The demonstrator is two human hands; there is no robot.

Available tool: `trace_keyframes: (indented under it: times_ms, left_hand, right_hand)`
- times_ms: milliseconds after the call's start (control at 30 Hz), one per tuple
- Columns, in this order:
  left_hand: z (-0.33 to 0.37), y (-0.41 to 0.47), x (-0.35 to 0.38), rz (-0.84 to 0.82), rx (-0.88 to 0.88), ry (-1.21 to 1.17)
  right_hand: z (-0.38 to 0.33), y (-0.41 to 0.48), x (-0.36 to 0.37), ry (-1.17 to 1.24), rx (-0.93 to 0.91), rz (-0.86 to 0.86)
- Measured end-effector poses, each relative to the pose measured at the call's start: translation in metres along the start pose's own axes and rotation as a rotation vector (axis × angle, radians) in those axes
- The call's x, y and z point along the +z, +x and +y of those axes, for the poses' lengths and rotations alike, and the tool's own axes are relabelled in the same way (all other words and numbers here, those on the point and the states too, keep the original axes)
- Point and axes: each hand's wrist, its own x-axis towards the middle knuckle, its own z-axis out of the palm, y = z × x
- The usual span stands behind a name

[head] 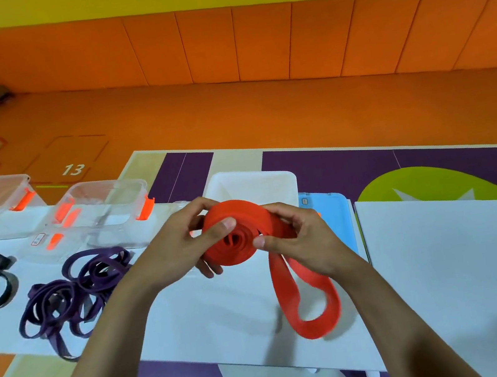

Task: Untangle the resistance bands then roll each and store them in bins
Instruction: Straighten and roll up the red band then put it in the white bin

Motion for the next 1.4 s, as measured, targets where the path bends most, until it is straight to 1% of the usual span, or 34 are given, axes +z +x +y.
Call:
trace_keyframes:
  times_ms: [100,200,267,400,500,567,633,733,800,867,933,1000,1067,1133,1200,1300,1400]
  left_hand:
    - [-0.002,0.001,0.004,0.082,0.042,-0.034]
    - [-0.005,0.001,0.007,0.227,0.063,-0.143]
    - [-0.007,0.003,0.006,0.304,0.079,-0.197]
    - [-0.008,0.008,0.011,0.307,0.079,-0.147]
    - [-0.011,0.007,0.011,0.368,0.077,-0.168]
    - [-0.010,0.006,0.011,0.410,0.074,-0.193]
    - [-0.007,0.006,0.009,0.470,0.068,-0.244]
    - [-0.006,0.008,0.005,0.498,0.081,-0.228]
    - [-0.007,0.008,0.003,0.521,0.074,-0.240]
    - [-0.009,0.007,0.002,0.567,0.048,-0.247]
    - [-0.011,0.008,-0.002,0.596,0.020,-0.216]
    - [-0.011,0.010,-0.006,0.594,0.003,-0.200]
    - [-0.014,0.010,-0.005,0.585,-0.003,-0.216]
    - [-0.016,0.010,0.000,0.589,-0.025,-0.244]
    - [-0.019,0.010,0.004,0.599,-0.054,-0.290]
    - [-0.025,0.010,0.005,0.592,-0.055,-0.338]
    - [-0.032,0.009,0.001,0.604,-0.056,-0.361]
  right_hand:
    - [0.009,0.005,-0.004,-0.043,0.060,-0.035]
    - [0.042,-0.001,-0.020,-0.126,0.224,-0.123]
    - [0.069,-0.015,-0.026,-0.189,0.328,-0.127]
    - [0.111,-0.030,-0.029,-0.230,0.381,-0.070]
    - [0.136,-0.030,-0.029,-0.328,0.422,0.020]
    - [0.156,-0.037,-0.029,-0.356,0.466,0.145]
    - [0.168,-0.046,-0.031,-0.326,0.529,0.297]
    - [0.175,-0.049,-0.035,-0.170,0.596,0.464]
    - [0.173,-0.048,-0.038,0.075,0.644,0.500]
    - [0.169,-0.052,-0.041,0.305,0.658,0.439]
    - [0.165,-0.059,-0.041,0.477,0.669,0.320]
    - [0.165,-0.070,-0.042,0.638,0.718,0.220]
    - [0.171,-0.081,-0.045,0.745,0.771,0.178]
    - [0.176,-0.088,-0.047,0.769,0.802,0.167]
    - [0.180,-0.087,-0.047,0.862,0.769,0.190]
    - [0.175,-0.081,-0.048,1.017,0.631,0.241]
    - [0.166,-0.080,-0.050,1.071,0.593,0.268]
